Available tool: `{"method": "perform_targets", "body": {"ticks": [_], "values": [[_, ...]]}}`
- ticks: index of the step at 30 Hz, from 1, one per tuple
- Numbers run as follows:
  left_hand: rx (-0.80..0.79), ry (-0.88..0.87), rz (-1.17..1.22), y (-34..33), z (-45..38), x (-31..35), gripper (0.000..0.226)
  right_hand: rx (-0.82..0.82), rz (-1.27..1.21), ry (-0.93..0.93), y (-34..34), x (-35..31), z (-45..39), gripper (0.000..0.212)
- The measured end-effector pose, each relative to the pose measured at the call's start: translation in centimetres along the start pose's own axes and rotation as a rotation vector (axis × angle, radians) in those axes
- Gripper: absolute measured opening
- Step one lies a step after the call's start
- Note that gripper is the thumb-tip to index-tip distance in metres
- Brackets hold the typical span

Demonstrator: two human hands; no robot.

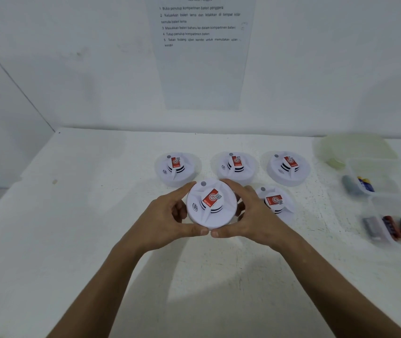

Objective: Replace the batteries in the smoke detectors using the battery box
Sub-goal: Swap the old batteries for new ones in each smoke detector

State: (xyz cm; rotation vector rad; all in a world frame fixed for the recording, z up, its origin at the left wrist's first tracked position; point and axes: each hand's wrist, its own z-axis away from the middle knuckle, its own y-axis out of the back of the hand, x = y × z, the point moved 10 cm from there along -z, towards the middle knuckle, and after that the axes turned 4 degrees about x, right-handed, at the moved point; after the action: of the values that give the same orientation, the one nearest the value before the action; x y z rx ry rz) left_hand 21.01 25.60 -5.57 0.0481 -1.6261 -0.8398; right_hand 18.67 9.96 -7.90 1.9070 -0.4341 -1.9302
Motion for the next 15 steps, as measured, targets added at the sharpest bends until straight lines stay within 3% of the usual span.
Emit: {"method": "perform_targets", "body": {"ticks": [5, 15], "values": [[0.01, -0.018, -0.037, 0.0, -1.0, -0.1, 0.077, 0.051, -0.002, -0.054, 0.1, 0.8, -0.5, 0.099], [-0.029, 0.004, -0.084, -1.1, -2.0, -1.8, 0.068, 0.074, 0.155, -0.042, -1.4, 1.0, -1.0, 0.083]]}}
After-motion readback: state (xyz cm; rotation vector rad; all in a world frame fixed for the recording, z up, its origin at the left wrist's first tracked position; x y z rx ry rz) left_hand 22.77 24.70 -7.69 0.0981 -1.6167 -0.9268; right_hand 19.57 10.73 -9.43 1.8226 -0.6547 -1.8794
